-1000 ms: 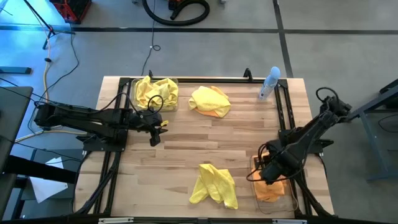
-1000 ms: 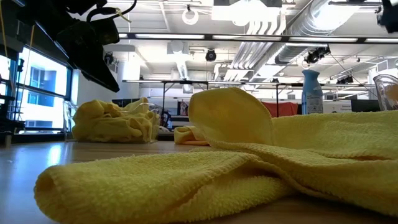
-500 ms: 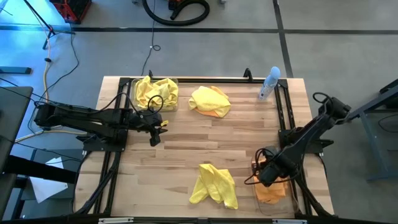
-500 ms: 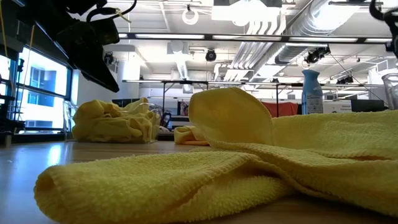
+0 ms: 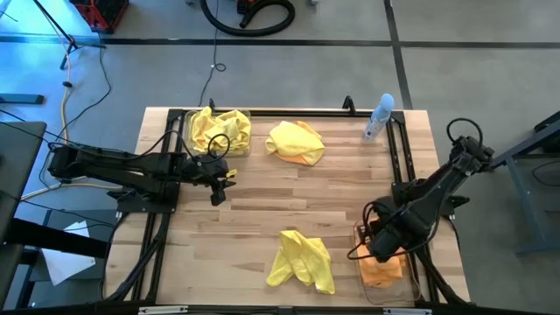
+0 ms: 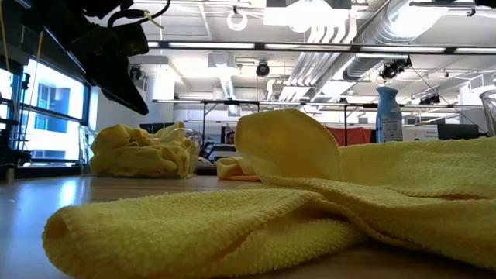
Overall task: Sort microfiber towel by color & place in baskets
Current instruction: Put the yellow towel into the top transparent bin
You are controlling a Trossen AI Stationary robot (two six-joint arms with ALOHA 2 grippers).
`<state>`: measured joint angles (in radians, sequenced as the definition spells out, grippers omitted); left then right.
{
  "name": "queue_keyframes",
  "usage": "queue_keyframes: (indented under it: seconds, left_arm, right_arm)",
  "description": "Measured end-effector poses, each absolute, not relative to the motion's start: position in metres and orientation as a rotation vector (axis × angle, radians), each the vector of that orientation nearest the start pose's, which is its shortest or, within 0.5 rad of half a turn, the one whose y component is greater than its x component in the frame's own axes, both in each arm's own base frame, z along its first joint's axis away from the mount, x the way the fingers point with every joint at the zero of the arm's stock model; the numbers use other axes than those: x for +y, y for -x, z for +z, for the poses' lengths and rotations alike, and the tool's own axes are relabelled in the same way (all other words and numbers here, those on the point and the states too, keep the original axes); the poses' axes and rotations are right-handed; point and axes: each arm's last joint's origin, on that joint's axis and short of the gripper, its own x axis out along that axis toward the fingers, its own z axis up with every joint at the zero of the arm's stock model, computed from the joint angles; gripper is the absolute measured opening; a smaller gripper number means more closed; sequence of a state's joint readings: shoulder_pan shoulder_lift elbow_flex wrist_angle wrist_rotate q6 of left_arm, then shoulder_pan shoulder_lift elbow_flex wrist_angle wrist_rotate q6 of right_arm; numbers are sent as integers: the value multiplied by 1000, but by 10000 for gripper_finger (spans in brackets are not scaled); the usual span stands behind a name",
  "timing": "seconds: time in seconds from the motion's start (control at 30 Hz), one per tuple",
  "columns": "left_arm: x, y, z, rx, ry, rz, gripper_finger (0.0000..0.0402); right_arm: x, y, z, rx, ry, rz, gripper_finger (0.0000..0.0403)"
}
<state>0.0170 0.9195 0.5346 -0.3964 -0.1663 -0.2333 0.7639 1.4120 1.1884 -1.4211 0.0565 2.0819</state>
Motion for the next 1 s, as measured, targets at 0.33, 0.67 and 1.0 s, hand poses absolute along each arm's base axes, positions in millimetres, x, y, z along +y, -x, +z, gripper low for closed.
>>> queue_keyframes:
  seconds: [0.33,0.67,1.0]
  left_arm:
    - [8,-179,210,740,164,263,113]
    - [8,-187,215,653,181,258,113]
    - [10,-227,216,580,53,257,113]
  right_arm:
    - [108,-188,264,1060,-594,-1034,111]
    - [28,-205,247,982,-447,-829,62]
    - [-23,-215,219,532,-287,-336,29]
